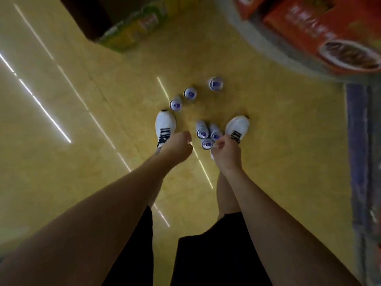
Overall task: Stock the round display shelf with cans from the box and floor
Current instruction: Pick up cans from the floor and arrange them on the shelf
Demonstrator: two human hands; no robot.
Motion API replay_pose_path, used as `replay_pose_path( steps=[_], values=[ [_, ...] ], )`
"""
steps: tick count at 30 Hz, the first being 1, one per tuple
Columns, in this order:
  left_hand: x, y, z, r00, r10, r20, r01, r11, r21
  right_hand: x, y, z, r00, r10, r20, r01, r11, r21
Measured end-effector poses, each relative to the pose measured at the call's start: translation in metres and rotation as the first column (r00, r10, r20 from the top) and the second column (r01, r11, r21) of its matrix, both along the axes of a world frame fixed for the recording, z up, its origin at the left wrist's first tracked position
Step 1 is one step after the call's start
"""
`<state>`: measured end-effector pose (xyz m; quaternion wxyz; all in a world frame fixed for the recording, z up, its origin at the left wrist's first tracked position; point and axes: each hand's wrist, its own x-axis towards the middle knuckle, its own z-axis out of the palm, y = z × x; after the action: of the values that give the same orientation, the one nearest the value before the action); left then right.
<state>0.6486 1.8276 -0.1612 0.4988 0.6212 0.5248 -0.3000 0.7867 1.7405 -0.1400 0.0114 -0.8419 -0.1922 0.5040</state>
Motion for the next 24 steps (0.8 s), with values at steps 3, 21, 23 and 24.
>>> replay_pose_path(
  steps=[3, 21, 23, 24],
  values=[
    [-0.003, -0.010, -0.036, 0.994, 0.103, -0.033, -0.100, 0.991, 0.084, 0.003, -0.002, -0.044, 0.995, 0.097, -0.009, -0.097, 0.995, 0.006],
    [-0.007, 0.054, -0.161, 0.963, 0.267, 0.037, -0.262, 0.895, 0.361, 0.001, 0.102, -0.176, 0.877, 0.476, 0.062, -0.478, 0.856, 0.199],
    [-0.010, 0.055, -0.174, 0.969, 0.247, 0.011, -0.234, 0.902, 0.362, -0.006, 0.112, -0.192, 0.844, 0.526, 0.108, -0.536, 0.814, 0.222],
    [-0.013, 0.054, -0.180, 0.971, 0.239, -0.001, -0.223, 0.907, 0.357, -0.009, 0.116, -0.200, 0.818, 0.558, 0.140, -0.575, 0.788, 0.219]
  ],
)
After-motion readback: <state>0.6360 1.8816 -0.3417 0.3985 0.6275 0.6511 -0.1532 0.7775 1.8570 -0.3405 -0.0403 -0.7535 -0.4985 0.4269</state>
